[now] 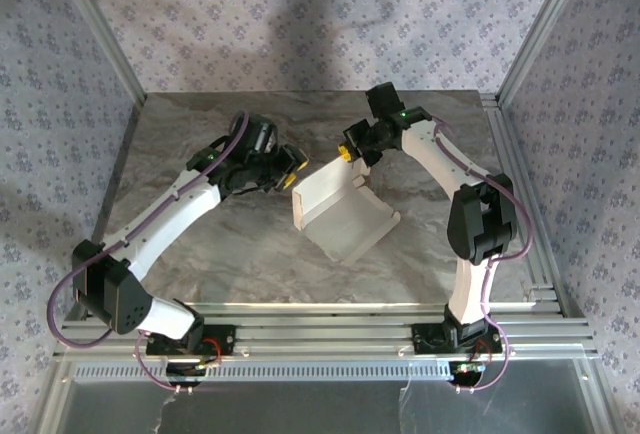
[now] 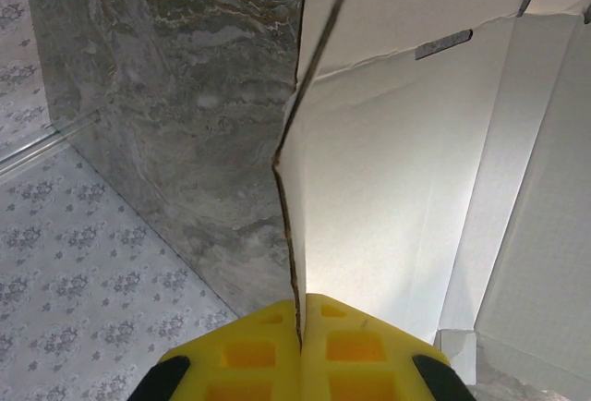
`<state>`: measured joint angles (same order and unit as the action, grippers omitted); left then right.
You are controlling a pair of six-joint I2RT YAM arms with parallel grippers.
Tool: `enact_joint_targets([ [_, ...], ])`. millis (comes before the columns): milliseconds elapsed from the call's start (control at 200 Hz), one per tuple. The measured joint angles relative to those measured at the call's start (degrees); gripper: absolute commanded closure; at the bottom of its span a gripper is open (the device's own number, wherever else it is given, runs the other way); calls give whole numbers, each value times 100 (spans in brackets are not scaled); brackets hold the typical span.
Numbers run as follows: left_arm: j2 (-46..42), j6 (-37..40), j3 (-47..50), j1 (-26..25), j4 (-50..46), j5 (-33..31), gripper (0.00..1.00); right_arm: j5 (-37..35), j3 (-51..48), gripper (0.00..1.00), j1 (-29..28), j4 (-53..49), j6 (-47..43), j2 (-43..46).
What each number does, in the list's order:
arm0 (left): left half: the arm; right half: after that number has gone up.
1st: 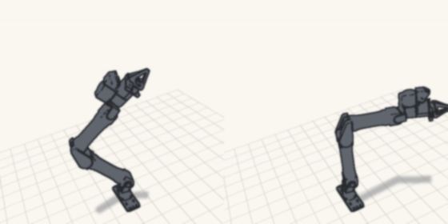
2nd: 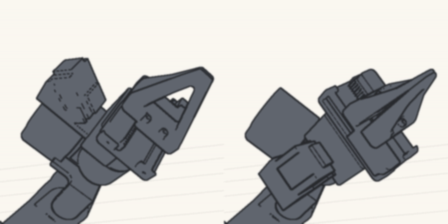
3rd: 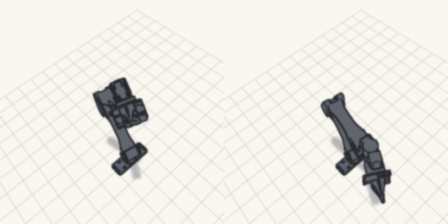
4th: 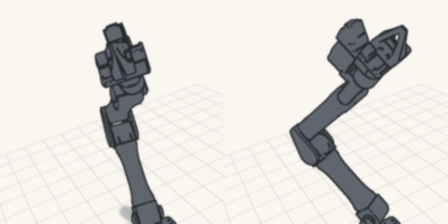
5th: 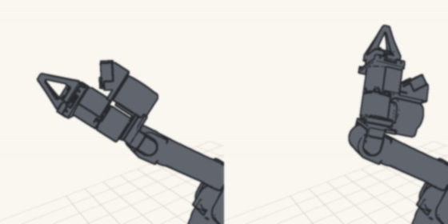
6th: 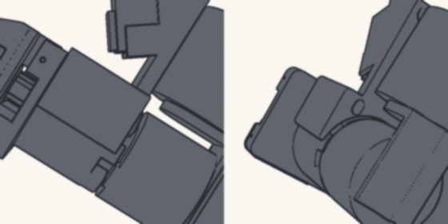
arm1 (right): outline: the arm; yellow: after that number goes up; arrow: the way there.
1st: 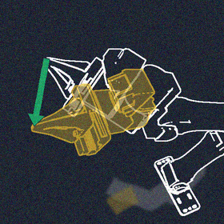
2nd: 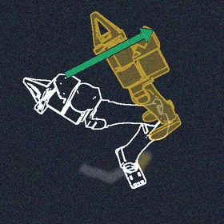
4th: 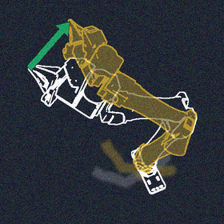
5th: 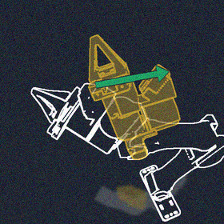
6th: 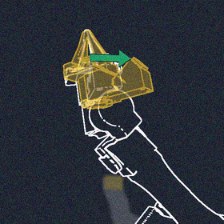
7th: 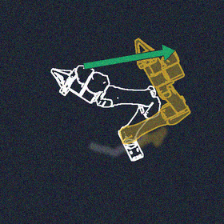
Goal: Fold the paper box
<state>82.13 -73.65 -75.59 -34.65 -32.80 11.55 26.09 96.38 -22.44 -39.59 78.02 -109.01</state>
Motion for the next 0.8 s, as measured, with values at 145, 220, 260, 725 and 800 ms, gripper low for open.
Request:
enact_joint_targets([
  [145, 76, 0, 0, -63, -2, 96, 57, 0, 59, 100, 0, -20, 31, -28],
  [220, 103, 0, 0, -79, -4, 120, 57, -2, 98, 100, 0, -50, 46, -52],
  [260, 107, 0, 0, -92, -2, 133, 56, -2, 116, 100, 0, -61, 48, -68],
  [725, 354, -55, -170, -190, -4, 153, 56, -61, 535, 100, 2, -728, 321, -247],
  [800, 387, -37, -302, -190, -4, 151, 56, -83, 778, 100, 2, -1051, 389, -299],
])
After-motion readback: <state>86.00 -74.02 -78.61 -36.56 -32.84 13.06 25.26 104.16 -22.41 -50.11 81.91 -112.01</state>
